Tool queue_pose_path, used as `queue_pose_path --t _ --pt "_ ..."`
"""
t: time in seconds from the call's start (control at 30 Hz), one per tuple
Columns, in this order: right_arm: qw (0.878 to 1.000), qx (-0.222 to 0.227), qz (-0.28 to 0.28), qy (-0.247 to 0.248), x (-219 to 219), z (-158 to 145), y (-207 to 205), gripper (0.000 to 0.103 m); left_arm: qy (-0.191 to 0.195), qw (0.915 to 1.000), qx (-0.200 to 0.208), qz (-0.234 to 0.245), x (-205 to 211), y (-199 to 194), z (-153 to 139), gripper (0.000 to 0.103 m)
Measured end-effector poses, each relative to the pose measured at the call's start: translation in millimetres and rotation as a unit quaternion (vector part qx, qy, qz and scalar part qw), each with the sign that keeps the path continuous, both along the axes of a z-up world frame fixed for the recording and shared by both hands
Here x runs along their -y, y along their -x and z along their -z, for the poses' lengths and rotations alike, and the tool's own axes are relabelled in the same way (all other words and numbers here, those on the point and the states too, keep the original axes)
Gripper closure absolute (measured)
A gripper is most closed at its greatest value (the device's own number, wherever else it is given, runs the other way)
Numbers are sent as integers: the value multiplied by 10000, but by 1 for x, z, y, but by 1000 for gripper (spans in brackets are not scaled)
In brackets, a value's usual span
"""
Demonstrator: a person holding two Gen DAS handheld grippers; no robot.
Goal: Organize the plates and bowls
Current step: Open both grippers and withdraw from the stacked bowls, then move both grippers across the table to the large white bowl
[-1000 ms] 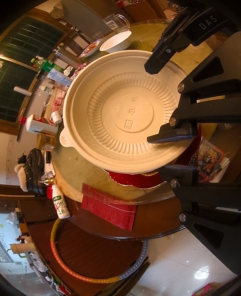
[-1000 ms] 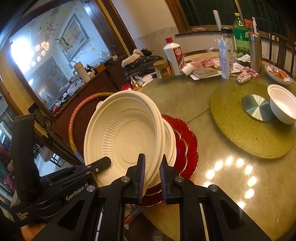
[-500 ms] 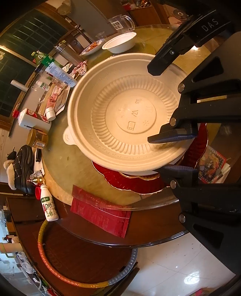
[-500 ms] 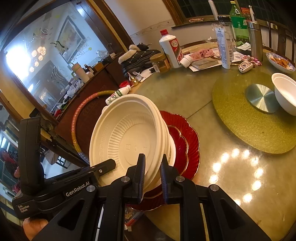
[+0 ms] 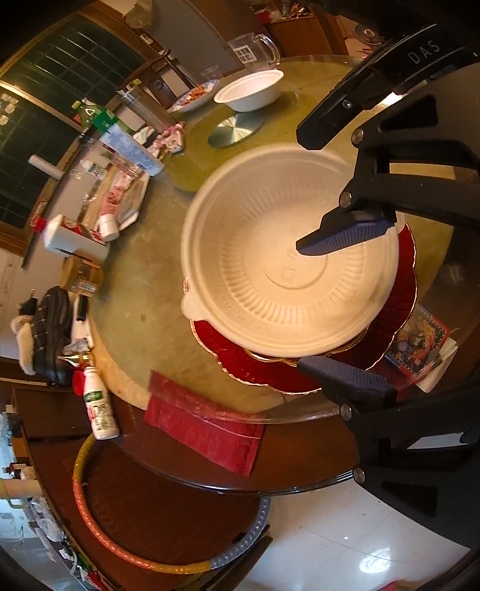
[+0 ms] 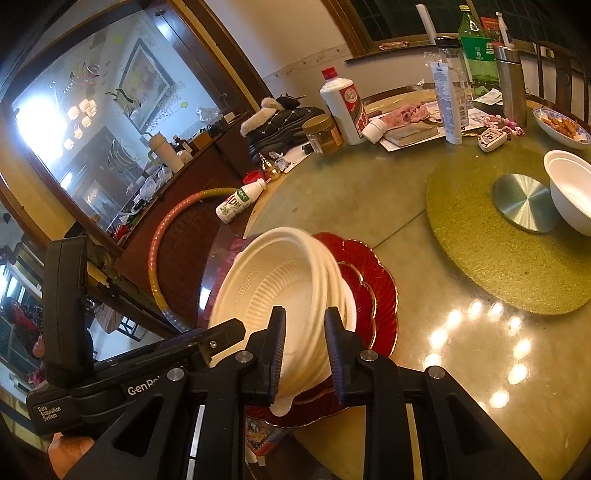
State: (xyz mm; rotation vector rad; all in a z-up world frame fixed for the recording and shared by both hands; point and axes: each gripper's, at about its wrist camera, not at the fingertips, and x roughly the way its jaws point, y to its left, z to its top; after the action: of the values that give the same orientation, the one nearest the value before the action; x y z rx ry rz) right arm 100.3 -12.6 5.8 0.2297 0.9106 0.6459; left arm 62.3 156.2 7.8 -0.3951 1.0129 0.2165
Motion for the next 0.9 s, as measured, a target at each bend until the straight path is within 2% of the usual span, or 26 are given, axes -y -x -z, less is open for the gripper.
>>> queue_pose_path --t 0.03,0.17,0.23,0.3,0.43,0.57,0.67,0.9 --pt "10000 34 13 -20 2 -2 0 77 -50 10000 51 -15 0 1 -2 47" --pt "9997 138 8 -203 14 -8 0 61 -233 9983 497 -198 1 13 -22 47" --pt "9993 163 64 -325 23 -9 -1 55 -302 9958 827 -244 6 20 -34 38" --pt "9987 115 106 -489 34 -8 -2 43 -432 9925 1124 -208 18 24 -45 30" --pt "9971 -97 215 -727 67 -1 -7 40 -542 9876 1456 217 56 17 -60 26" --pt "9941 -255 596 -875 120 7 -18 40 -336 9862 1427 771 100 -5 -60 22" --pt "9890 -303 1073 -975 172 12 -28 39 -209 9872 1192 1039 136 -32 -49 22" --pt "9714 -571 2027 -1096 270 30 -52 38 -172 9874 844 1330 205 -81 -18 22"
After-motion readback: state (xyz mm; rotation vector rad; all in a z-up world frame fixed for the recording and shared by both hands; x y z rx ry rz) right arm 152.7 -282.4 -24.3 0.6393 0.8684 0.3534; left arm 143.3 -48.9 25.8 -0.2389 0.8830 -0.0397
